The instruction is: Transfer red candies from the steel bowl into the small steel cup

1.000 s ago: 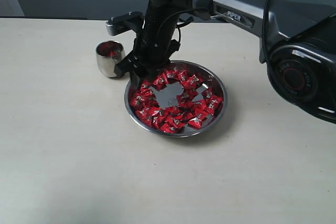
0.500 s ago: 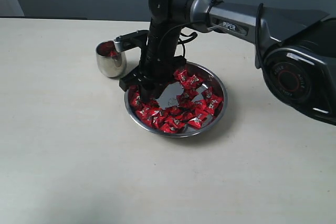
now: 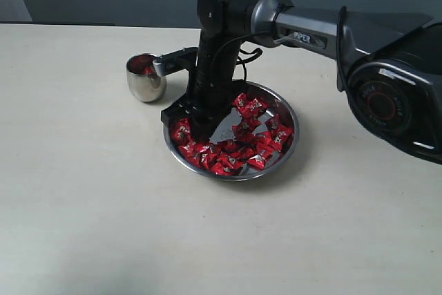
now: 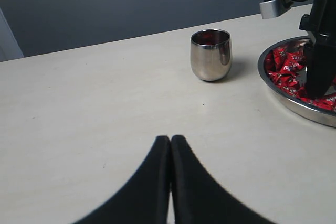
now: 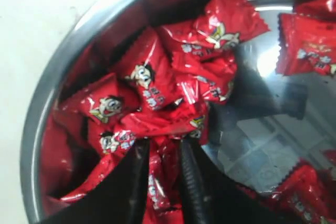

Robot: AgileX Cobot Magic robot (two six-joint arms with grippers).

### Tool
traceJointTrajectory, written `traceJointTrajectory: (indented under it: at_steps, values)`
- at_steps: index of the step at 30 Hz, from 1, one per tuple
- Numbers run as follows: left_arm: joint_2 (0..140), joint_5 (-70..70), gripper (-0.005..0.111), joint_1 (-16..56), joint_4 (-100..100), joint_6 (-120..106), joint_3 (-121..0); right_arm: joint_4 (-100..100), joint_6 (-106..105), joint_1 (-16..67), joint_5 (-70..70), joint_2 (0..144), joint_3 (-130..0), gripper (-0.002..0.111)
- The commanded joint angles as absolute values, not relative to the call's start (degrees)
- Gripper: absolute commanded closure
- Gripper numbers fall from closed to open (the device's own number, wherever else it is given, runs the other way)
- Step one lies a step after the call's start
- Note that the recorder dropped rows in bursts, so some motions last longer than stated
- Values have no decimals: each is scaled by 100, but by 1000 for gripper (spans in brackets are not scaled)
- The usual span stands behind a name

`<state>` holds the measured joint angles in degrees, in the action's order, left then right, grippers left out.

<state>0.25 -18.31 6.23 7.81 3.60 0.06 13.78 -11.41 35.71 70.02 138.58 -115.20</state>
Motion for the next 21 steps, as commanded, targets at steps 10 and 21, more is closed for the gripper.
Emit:
traceJointTrajectory:
  at_steps: [10, 21]
  values:
    - [0, -1777, 106, 640, 775, 391, 0, 1077, -1201, 3547, 6996, 13846, -11495, 102]
    - [0, -1777, 106, 640, 775, 391, 0, 1064, -1348, 3547, 6996, 13521, -11510, 109]
